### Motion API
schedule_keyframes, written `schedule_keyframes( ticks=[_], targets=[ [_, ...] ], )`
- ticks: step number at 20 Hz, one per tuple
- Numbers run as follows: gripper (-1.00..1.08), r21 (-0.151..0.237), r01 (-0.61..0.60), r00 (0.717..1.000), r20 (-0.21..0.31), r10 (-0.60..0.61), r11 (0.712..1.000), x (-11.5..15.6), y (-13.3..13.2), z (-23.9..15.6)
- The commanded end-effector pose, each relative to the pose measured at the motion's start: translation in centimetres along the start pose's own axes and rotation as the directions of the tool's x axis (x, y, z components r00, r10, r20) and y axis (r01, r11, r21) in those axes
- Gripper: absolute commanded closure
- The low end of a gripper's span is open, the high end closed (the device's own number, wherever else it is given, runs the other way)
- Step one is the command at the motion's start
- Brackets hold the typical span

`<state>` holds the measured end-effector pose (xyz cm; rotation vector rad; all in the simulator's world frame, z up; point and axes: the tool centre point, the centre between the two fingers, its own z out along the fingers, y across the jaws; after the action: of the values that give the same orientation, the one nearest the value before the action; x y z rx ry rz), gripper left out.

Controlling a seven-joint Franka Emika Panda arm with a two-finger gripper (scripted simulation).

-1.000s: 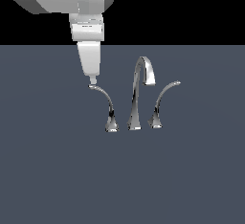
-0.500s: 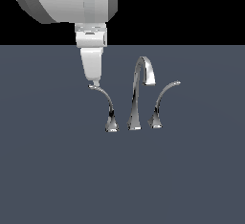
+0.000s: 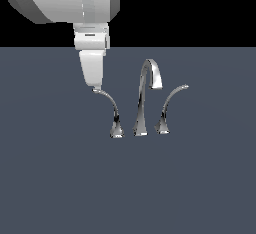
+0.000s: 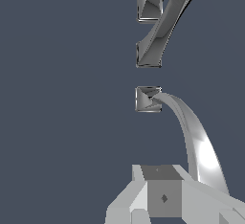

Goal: Turn on the faucet by rotating a designated handle.

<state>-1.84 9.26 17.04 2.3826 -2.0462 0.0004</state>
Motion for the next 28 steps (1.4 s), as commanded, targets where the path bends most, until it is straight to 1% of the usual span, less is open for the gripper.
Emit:
schedule_keyframes(
  ticks=[1, 6, 7, 8, 26, 27, 28],
  targets=[
    [1.08, 0.0, -0.001, 1.0, 0.0, 0.001, 1.0, -0.3, 0.8, 0.0],
    [1.08, 0.0, -0.001, 1.0, 0.0, 0.001, 1.0, -1.0, 2.3, 0.0],
    [1.08, 0.0, -0.001, 1.0, 0.0, 0.001, 1.0, -1.0, 2.3, 0.0],
    [1.08, 0.009, -0.012, 1.0, 0.003, 0.012, 1.0, -0.3, 1.6, 0.0],
    [1.08, 0.001, -0.002, 1.0, 0.001, 0.002, 1.0, 0.7, 6.9, 0.0],
    [1.08, 0.001, -0.002, 1.0, 0.001, 0.002, 1.0, 0.7, 6.9, 0.0],
    [1.08, 0.004, 0.009, 1.0, 0.005, -0.01, 1.0, -0.1, 6.5, 0.1]
  ],
)
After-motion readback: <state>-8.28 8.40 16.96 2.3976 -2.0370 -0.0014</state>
